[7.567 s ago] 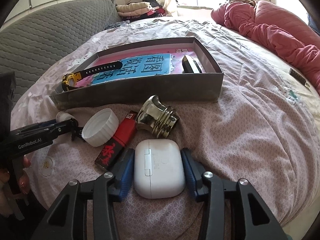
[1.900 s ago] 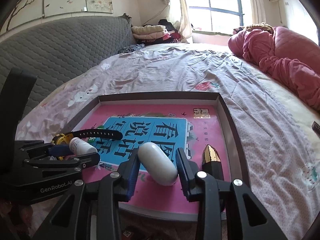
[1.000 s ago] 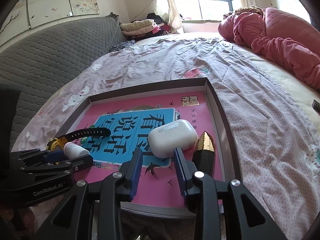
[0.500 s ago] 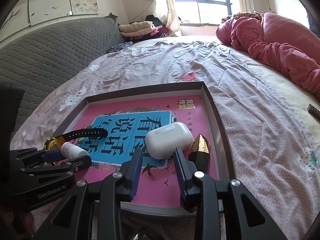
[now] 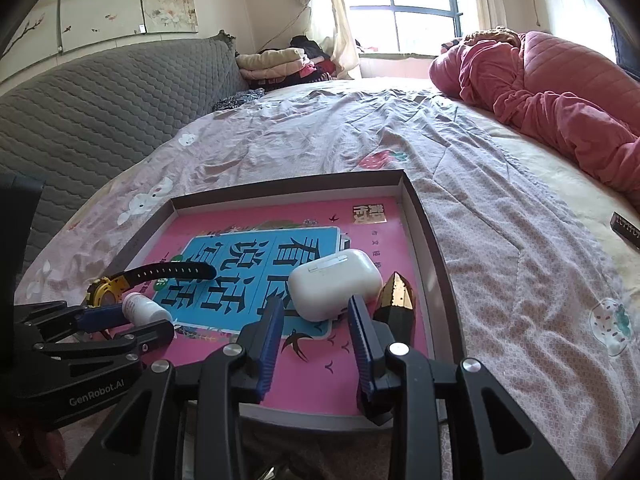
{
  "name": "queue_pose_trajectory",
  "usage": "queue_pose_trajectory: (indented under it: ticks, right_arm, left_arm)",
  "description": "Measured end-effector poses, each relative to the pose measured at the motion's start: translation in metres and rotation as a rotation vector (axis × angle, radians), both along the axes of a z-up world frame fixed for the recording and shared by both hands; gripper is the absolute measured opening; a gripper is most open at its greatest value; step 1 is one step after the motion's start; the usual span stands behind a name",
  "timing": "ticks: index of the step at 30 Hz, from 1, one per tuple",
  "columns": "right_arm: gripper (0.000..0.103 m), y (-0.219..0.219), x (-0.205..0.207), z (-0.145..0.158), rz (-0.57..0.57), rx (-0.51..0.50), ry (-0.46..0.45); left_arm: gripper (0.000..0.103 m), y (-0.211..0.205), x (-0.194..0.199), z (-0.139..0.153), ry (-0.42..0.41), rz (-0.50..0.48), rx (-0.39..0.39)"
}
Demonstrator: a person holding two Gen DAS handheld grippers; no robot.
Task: Organize rigid objects
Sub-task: 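Open both tools to release the pill bottle and earbud case, then withdraw both tools back toward the items in front of the box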
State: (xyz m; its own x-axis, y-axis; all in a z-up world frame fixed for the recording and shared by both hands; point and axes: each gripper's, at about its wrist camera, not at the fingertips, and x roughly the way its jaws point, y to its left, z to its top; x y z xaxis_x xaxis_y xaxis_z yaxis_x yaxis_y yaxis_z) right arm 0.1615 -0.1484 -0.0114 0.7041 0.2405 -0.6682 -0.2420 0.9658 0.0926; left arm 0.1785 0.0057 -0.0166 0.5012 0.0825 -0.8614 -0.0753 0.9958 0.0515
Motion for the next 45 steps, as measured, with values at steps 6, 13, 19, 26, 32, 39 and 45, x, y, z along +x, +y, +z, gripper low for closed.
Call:
queue_pose_trajectory:
  ticks: [6, 13, 19, 26, 32, 39, 45]
  right_arm:
    - [0.033, 0.000, -0.003, 0.001, -0.004, -0.006, -0.013]
    - [0.034, -0.003, -0.004, 0.003, -0.007, -0.008, -0.019]
    - [0.036, -0.004, -0.009, 0.006, -0.002, -0.010, -0.041]
    - [0.042, -0.003, -0.017, 0.012, 0.005, -0.038, -0.088]
    - [0.047, -0.009, -0.025, 0.021, -0.003, -0.030, -0.132]
    - [0.051, -0.007, -0.035, 0.021, -0.005, -0.060, -0.147]
    - [0.051, -0.005, -0.045, 0.021, -0.005, -0.071, -0.143]
  left_arm:
    - [0.051, 0.001, -0.007, 0.006, -0.012, 0.008, -0.023]
    - [0.057, 0.002, -0.013, 0.015, -0.033, 0.004, -0.035]
    - [0.057, 0.007, -0.023, 0.021, -0.038, 0.007, -0.048]
    - [0.064, 0.018, -0.037, 0.029, -0.056, 0.032, -0.057]
    - [0.065, 0.023, -0.046, 0.031, -0.064, 0.046, -0.069]
    - [0.066, 0.017, -0.053, 0.033, -0.072, 0.035, -0.069]
    - [0.068, 0.015, -0.059, 0.039, -0.085, 0.032, -0.064]
